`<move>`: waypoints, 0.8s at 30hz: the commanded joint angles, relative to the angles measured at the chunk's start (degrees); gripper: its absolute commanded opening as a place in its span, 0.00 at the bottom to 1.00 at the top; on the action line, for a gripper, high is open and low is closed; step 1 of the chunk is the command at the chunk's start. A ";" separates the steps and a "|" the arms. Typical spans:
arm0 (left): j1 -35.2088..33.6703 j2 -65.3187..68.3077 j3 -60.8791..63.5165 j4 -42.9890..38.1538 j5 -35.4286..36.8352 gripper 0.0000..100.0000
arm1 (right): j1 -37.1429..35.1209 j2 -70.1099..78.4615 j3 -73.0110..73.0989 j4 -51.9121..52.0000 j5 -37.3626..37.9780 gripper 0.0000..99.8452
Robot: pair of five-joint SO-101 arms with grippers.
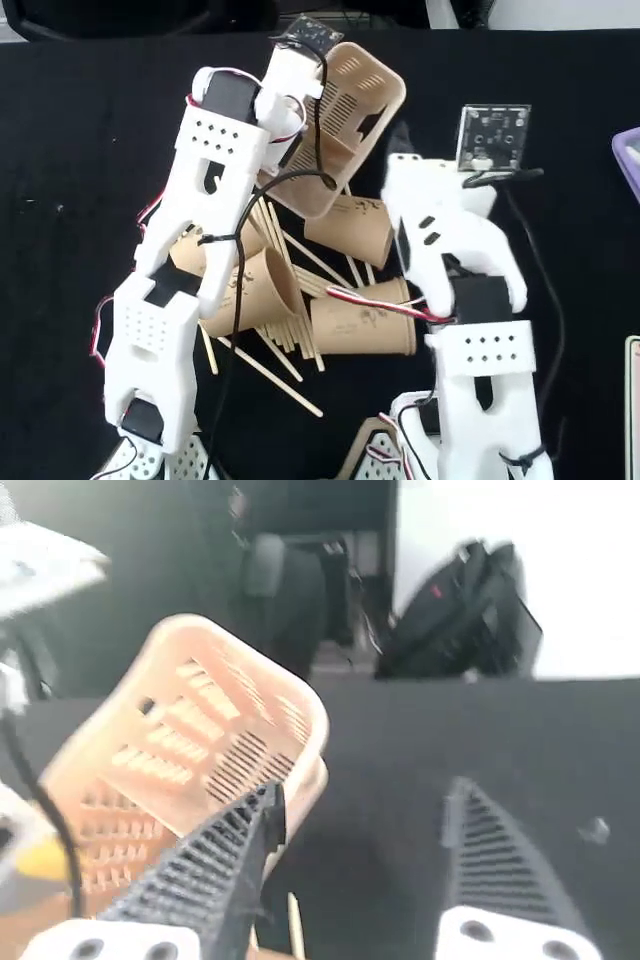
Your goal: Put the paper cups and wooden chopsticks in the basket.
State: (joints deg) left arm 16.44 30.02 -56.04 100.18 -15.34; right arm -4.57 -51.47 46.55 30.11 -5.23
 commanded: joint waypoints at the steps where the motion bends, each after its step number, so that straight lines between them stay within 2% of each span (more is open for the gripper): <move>1: 1.89 -2.81 5.05 0.70 -3.69 0.03 | -1.67 4.44 -2.95 -5.63 0.26 0.33; 6: 1.80 -5.45 6.81 0.70 -3.87 0.03 | -1.85 10.77 -3.03 -14.07 0.53 0.28; 12: 1.80 -6.07 6.73 0.62 -3.87 0.03 | -1.85 16.75 -3.38 -16.70 0.62 0.28; 17: 1.80 -5.98 6.73 0.62 -3.87 0.03 | -1.05 15.78 -4.53 -15.74 0.26 0.28; 22: 1.71 -5.98 6.73 0.62 -3.78 0.03 | -0.62 9.19 -8.84 -10.11 -0.18 0.28; 24: 1.71 -6.07 6.73 0.62 -3.69 0.03 | -0.70 7.96 -12.09 -7.56 -3.25 0.28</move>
State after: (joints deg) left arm 16.53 25.98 -48.92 100.18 -18.68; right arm -5.80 -39.16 41.27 20.18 -5.58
